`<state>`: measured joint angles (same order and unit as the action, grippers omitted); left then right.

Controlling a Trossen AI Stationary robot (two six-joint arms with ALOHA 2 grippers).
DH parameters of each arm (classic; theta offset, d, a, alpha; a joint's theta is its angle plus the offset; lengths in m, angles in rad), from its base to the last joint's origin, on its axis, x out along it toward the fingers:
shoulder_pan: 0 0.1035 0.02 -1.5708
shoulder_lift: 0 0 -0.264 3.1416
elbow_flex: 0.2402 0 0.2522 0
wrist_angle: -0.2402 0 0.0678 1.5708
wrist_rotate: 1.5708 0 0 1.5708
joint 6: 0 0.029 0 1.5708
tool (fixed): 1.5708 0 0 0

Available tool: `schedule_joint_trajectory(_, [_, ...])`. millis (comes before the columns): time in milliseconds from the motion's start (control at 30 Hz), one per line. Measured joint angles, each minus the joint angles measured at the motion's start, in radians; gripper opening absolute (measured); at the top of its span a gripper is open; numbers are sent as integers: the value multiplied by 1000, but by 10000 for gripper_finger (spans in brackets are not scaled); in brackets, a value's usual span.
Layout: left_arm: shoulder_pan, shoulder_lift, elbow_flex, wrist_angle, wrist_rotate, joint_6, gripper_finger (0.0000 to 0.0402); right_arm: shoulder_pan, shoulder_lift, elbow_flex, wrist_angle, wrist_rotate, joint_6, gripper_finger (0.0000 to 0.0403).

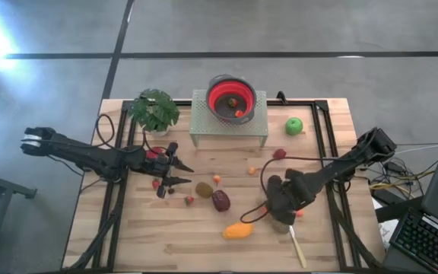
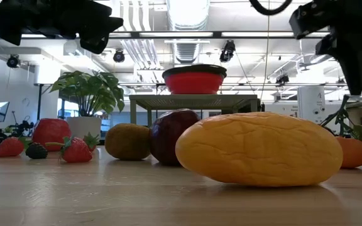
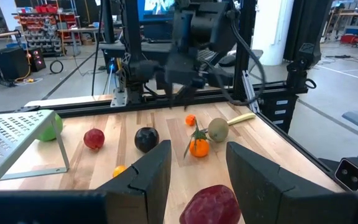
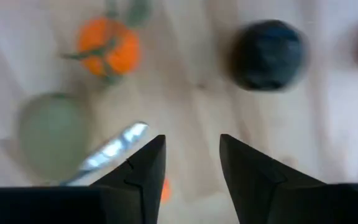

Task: Pick & Place Fruit
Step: Put the pomegranate into the red strainer bowl on the shelf

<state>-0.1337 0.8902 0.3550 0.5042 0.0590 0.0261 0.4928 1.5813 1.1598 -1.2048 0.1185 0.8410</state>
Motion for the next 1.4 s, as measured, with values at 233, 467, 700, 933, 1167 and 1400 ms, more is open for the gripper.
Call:
schedule_joint_trajectory(233, [0, 0, 0, -10, 0, 0, 161, -85, -94, -5, -70, 165, 43, 195])
schedule_joint_trajectory(467, [1, 0, 0, -15, 0, 0, 161, -228, -227, -66, -14, 225, 15, 247])
schedule_joint_trajectory(700, [1, 0, 0, -18, 0, 0, 161, -400, -324, -177, 45, 285, -10, 281])
schedule_joint_trajectory(933, [0, 0, 0, -27, 0, 0, 161, -519, -361, -286, 216, 214, -166, 269])
schedule_joint_trajectory(1167, [0, 0, 0, -32, 0, 0, 161, -578, -350, -368, 353, 196, -257, 250])
schedule_joint_trajectory(1400, [0, 0, 0, -34, 0, 0, 161, -646, -316, -399, 378, 195, -309, 280])
